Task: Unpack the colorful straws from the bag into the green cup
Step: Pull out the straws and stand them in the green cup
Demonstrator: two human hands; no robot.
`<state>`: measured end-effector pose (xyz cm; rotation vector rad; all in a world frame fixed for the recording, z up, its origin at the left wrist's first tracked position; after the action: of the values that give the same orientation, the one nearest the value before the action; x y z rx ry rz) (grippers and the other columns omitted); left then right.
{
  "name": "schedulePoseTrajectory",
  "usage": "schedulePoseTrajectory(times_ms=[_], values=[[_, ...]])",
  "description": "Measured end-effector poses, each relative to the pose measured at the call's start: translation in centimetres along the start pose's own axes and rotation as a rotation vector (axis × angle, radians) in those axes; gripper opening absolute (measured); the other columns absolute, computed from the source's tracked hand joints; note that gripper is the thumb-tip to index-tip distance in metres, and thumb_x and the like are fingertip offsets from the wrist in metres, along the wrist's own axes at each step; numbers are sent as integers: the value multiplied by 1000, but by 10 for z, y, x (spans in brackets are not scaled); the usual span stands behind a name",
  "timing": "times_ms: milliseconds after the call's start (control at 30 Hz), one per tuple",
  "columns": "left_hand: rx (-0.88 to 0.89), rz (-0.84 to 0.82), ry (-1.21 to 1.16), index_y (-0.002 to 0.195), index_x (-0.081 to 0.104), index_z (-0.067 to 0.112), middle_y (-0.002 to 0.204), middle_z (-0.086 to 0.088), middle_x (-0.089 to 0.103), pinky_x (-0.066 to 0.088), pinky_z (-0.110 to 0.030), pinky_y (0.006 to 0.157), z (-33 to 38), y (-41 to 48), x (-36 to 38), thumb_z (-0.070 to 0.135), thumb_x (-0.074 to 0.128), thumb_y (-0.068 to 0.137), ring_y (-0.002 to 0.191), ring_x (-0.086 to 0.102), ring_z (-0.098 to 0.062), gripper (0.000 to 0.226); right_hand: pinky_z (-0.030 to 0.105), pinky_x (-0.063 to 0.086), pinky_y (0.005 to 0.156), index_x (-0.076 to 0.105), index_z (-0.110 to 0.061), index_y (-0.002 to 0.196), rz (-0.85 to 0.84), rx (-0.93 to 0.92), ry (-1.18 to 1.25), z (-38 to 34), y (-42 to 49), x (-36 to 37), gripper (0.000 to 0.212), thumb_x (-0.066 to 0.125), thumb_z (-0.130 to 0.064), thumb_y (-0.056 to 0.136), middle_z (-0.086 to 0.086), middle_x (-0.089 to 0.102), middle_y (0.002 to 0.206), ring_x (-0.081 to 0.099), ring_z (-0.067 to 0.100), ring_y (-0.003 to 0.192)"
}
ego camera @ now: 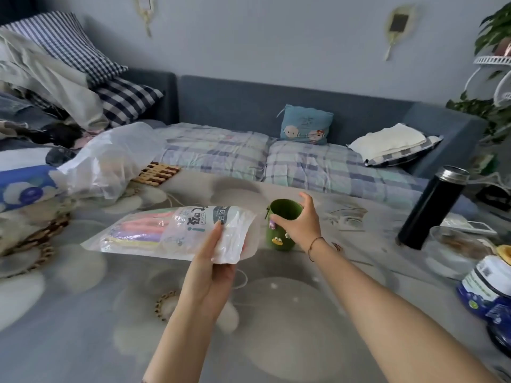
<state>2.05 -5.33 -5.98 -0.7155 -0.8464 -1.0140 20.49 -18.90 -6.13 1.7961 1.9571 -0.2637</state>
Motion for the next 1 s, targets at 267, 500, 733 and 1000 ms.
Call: schedulePoseTrajectory(times_ms=[267, 500, 733, 1000], values=[[-124, 0, 130, 106, 67, 8, 88, -3, 78, 56, -20, 55, -42, -28, 10, 21, 66, 74, 73, 75, -11, 35, 29, 46, 88, 37, -37, 128, 84, -72, 64, -4, -117, -99, 91, 85, -44, 50, -3, 51, 124, 51, 14, 112], [-148, 33, 101, 129, 57, 2, 93, -5, 76, 58, -21, 59, -62, -49, 10, 14, 61, 86, 79, 74, -14, 44, 46, 51, 93, 39, -32, 132, 18, 6, 52, 15, -166, -99, 92, 86, -33, 53, -6, 49, 132, 48, 15, 117], [-95, 67, 148, 134, 55, 6, 122, -8, 69, 60, -25, 73, -55, -44, 4, 16, 61, 90, 122, 60, -26, 46, 34, 36, 110, 32, -24, 141, -1, -60, -85, 9, -178, -99, 91, 81, -40, 65, -3, 38, 144, 34, 13, 134], [298, 28, 445, 117, 66, 21, 112, 4, 75, 57, -27, 87, -30, -59, 24, 27, 76, 71, 103, 70, -10, 48, 13, 33, 105, 48, -27, 135, 4, 91, 870, -48, -183, -56, 43, 38, -44, 96, -10, 48, 142, 45, -2, 127]])
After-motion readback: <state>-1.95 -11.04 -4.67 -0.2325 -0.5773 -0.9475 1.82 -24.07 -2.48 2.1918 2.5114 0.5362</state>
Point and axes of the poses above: each hand's wrist, its own y-axis towards the middle knuckle, its own x-axis out of the palm, z = x × y, the point moved 6 cm from there along y, towards the middle knuckle
